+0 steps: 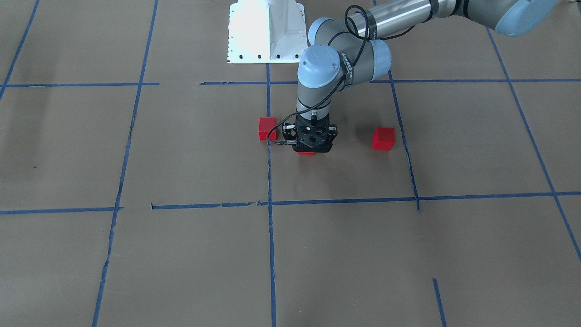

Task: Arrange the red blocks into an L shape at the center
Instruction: 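Place the held cube nearer the robot beside the center cube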

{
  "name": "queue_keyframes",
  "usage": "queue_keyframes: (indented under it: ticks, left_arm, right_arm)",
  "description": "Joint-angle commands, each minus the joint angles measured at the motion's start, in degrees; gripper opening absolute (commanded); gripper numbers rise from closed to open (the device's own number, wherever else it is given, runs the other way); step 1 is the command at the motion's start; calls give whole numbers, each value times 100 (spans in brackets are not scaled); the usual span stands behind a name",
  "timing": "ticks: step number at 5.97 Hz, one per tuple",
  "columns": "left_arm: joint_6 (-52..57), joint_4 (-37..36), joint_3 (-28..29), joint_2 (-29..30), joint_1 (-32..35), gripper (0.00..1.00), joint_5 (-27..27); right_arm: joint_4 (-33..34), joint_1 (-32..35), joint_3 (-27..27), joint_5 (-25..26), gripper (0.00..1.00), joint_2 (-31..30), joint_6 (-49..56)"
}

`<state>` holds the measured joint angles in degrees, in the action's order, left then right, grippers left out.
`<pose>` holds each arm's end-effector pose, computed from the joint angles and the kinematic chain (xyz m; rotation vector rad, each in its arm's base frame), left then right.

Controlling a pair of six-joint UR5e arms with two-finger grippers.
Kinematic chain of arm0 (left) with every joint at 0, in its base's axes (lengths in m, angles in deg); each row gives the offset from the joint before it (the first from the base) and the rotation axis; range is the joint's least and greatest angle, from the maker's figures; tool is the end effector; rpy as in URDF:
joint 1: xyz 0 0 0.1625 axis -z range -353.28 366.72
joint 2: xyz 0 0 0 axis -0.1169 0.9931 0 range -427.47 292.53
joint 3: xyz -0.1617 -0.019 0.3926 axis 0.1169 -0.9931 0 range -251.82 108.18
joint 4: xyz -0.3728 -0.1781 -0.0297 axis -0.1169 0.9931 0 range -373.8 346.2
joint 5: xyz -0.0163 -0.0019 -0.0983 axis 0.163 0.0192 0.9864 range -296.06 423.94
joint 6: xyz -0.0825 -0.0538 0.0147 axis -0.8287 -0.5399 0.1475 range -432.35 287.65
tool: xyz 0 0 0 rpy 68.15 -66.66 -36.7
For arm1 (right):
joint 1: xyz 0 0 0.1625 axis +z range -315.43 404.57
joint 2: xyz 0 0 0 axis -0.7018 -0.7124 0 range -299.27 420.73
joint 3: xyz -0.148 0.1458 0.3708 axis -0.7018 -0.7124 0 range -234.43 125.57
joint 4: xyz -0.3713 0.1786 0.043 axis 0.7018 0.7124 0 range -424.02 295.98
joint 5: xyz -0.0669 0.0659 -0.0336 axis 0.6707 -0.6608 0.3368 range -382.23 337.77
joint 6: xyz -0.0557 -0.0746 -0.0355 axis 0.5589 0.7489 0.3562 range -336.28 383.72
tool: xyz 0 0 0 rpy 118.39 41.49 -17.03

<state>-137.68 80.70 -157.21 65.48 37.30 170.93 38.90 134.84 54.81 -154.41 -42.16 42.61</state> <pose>0.5797 -0.4636 0.2323 0.0938 0.7880 0.0131 0.0683 -0.3853 0.6181 0.0145 -0.7456 -0.2678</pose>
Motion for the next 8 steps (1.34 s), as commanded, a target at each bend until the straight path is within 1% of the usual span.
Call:
queue_keyframes:
  ticks: [1, 2, 3, 4, 8]
  left_arm:
    - [-259, -280, 120, 449, 79, 34, 15]
    - [-609, -309, 242, 634, 62, 30, 15]
    - [-978, -248, 695, 1010, -69, 29, 6]
    - [-1112, -186, 978, 1232, -140, 29, 6]
    - [-1184, -89, 1087, 1190, -290, 29, -3]
  right_arm:
    - [0, -1, 0, 0, 100, 15, 0]
    - [0, 8, 0, 0, 100, 15, 0]
    - [0, -1, 0, 0, 100, 15, 0]
    - [0, -1, 0, 0, 100, 24, 0]
    - [0, -1, -26, 0, 100, 24, 0]
